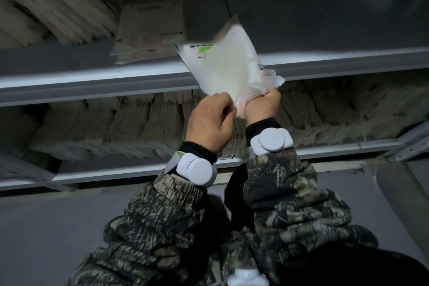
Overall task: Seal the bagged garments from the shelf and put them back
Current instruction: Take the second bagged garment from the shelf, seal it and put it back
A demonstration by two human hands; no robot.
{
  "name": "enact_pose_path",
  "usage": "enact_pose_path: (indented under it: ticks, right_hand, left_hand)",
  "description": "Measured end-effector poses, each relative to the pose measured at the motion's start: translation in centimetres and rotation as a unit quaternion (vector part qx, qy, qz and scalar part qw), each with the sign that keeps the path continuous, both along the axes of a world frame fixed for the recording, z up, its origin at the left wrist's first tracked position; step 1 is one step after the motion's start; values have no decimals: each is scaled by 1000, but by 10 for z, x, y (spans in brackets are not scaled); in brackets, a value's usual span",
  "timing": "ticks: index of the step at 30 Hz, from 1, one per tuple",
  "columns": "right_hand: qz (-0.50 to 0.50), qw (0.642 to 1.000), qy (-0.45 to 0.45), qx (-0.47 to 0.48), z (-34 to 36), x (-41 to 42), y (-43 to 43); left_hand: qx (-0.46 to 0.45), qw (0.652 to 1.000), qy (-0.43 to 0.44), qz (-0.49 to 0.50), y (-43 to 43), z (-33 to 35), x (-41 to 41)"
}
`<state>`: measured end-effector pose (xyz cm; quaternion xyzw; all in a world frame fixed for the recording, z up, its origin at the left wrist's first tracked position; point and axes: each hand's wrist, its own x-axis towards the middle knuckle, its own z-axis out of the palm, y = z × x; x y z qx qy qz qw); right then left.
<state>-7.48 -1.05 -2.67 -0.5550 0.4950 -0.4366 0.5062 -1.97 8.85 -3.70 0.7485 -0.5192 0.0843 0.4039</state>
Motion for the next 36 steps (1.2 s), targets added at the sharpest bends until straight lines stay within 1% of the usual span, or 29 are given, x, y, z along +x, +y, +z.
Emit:
enact_pose_path:
  ticks: [2, 3, 4, 9, 10, 11, 12, 13, 14, 15, 16, 17, 18, 19, 20, 21, 22, 23, 25, 26, 27, 28, 29, 30, 31, 32, 33, 34, 36]
  right_hand:
    - [-23, 989, -125, 80, 2, 2, -2]
    - [-30, 975, -189, 115, 2, 3, -3]
    - [-36, 963, -231, 137, -1, 5, -4]
    - [-49, 947, -238, 211, -4, 5, -10]
    - [-49, 953, -220, 202, -8, 6, -13]
    - [-49, 971, -156, 176, -7, 5, -12]
    - [-43, 986, -66, 145, -10, 6, -12]
    - [-37, 993, -12, 114, -14, 9, -12]
    - [-29, 994, -9, 106, -20, 12, -11]
    - [1, 992, -27, 123, -24, 13, -10]
    - [13, 991, -21, 131, -24, 9, -10]
    - [4, 991, 72, 110, -20, 4, -9]
    - [2, 982, 182, 53, -14, 1, -5]
    - [-5, 974, 223, 37, -5, -6, 0]
    - [-5, 974, 226, 27, -2, -9, 0]
    - [-14, 980, 195, 41, 0, -10, -2]
    - [-8, 983, 165, 85, -7, -5, -9]
    - [15, 985, 147, 94, -10, -7, -10]
    - [25, 988, 69, 134, -14, -7, -6]
    - [11, 983, 7, 182, -12, -7, -6]
    - [-2, 979, -23, 203, -10, -8, -4]
    - [7, 977, -66, 201, -9, -9, 0]
    - [38, 974, -110, 195, -6, -7, 3]
    - [61, 960, -181, 203, -1, -5, 7]
    - [53, 949, -235, 204, 6, -3, 9]
    - [37, 939, -266, 213, 10, -2, 11]
    - [41, 942, -262, 207, 8, -1, 12]
    - [36, 955, -218, 197, 3, 1, 11]
    - [29, 989, -44, 141, -1, 1, 16]
  left_hand:
    - [2, 1000, 2, -1, 3, -5, -2]
    - [5, 1000, 3, 1, 4, -6, -2]
    - [8, 1000, 3, 2, 5, -8, -3]
    - [19, 1000, -9, -1, 7, -11, -4]
    - [19, 1000, -14, -4, 8, -11, -3]
    - [20, 1000, -17, -7, 8, -11, -3]
    - [22, 999, -20, -14, 7, -12, -2]
    - [22, 999, -22, -22, 7, -15, -1]
    - [21, 999, -22, -28, 7, -18, -2]
    - [21, 999, -22, -27, 7, -23, -2]
    - [20, 999, -20, -17, 8, -29, -2]
    - [17, 1000, -18, 0, 9, -33, -1]
    - [13, 1000, -15, 18, 10, -37, 0]
    - [8, 999, -15, 36, 10, -39, 1]
    - [5, 999, -17, 51, 10, -40, 2]
    - [1, 998, -18, 61, 9, -40, 3]
    - [-4, 998, -11, 66, 8, -39, 4]
    - [-11, 998, 0, 67, 7, -38, 3]
    - [-25, 997, 17, 70, 6, -38, 1]
    - [-31, 996, 18, 76, 7, -38, 0]
    - [-40, 995, 18, 84, 7, -38, 0]
    - [-52, 994, 16, 95, 7, -38, 0]
    - [-70, 992, 15, 105, 7, -36, 1]
    - [-86, 989, 19, 114, 6, -34, 2]
    - [-96, 987, 36, 126, 5, -31, 3]
    - [-95, 983, 73, 140, 4, -26, 4]
    - [-83, 976, 126, 157, 2, -23, 6]
    - [-65, 965, 186, 174, 1, -21, 8]
    - [-49, 936, 292, 190, -3, -18, 7]
